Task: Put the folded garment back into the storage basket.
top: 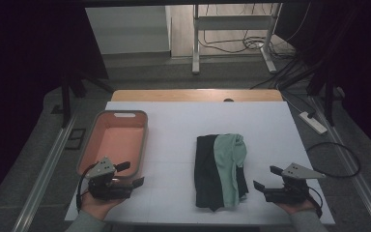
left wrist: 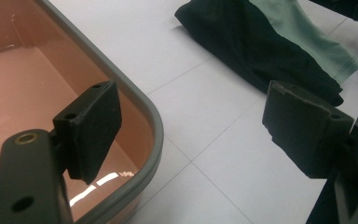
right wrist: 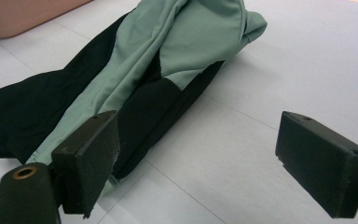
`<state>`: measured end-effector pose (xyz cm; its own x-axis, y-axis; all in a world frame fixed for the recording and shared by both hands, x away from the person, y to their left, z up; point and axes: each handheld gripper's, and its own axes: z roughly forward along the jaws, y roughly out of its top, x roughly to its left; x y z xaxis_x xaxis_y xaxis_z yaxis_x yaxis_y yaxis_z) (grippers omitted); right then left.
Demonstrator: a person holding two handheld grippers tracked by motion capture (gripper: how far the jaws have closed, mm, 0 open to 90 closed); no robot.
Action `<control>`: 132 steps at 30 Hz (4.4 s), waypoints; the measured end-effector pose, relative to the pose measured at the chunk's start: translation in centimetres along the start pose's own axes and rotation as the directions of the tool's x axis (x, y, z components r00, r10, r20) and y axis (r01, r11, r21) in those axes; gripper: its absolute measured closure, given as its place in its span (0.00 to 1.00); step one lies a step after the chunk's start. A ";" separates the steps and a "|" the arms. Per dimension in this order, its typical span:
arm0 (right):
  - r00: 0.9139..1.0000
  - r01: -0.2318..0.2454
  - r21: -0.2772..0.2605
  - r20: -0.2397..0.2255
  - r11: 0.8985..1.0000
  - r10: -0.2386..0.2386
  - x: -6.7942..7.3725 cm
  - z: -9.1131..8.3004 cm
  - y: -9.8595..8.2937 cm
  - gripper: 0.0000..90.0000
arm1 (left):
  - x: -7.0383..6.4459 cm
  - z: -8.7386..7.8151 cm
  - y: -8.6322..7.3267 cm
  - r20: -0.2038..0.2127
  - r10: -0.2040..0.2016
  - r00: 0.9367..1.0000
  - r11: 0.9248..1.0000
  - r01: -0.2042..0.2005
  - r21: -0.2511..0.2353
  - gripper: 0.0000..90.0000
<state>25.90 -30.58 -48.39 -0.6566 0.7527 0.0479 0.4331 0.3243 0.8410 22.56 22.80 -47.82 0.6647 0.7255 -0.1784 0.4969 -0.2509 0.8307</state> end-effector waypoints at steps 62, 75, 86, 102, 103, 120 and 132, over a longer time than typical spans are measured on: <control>1.000 -0.017 0.023 -0.011 1.000 0.017 -0.2 0.6 -0.3 0.16 | -2.4 6.4 6.4 0.096 0.053 0.994 0.997 -0.059 0.059 0.21; 1.000 -0.017 0.028 -0.012 0.999 0.018 -0.2 0.7 -0.3 0.16 | -2.6 7.7 6.9 0.096 0.060 0.994 0.995 -0.067 0.073 0.21; 1.000 -0.019 0.029 -0.013 0.999 0.019 -0.2 0.7 -0.3 0.16 | -2.8 8.5 7.3 0.103 0.060 0.993 0.995 -0.069 0.079 0.20; 1.000 -0.020 0.034 -0.015 0.999 0.020 -0.2 0.8 -0.3 0.16 | -3.4 9.6 8.1 0.108 0.080 0.991 0.992 -0.089 0.084 0.20; 1.000 -0.020 0.034 -0.015 0.999 0.020 -0.2 0.8 -0.3 0.16 | -3.4 9.7 8.1 0.110 0.078 0.991 0.992 -0.087 0.087 0.20; 1.000 -0.018 0.037 -0.017 0.999 0.019 -0.2 0.9 -0.3 0.16 | -3.8 10.9 8.5 0.124 0.071 0.990 0.992 -0.083 0.096 0.20; 1.000 -0.017 0.039 -0.017 0.999 0.018 -0.3 0.9 -0.3 0.17 | -4.0 11.6 8.7 0.131 0.073 0.989 0.990 -0.088 0.106 0.20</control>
<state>26.50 -30.35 -49.16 -0.6589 0.7488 0.0718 0.4681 0.3334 0.8184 30.69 10.31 -46.00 0.7666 0.6150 -0.1844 0.4932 -0.3802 0.7825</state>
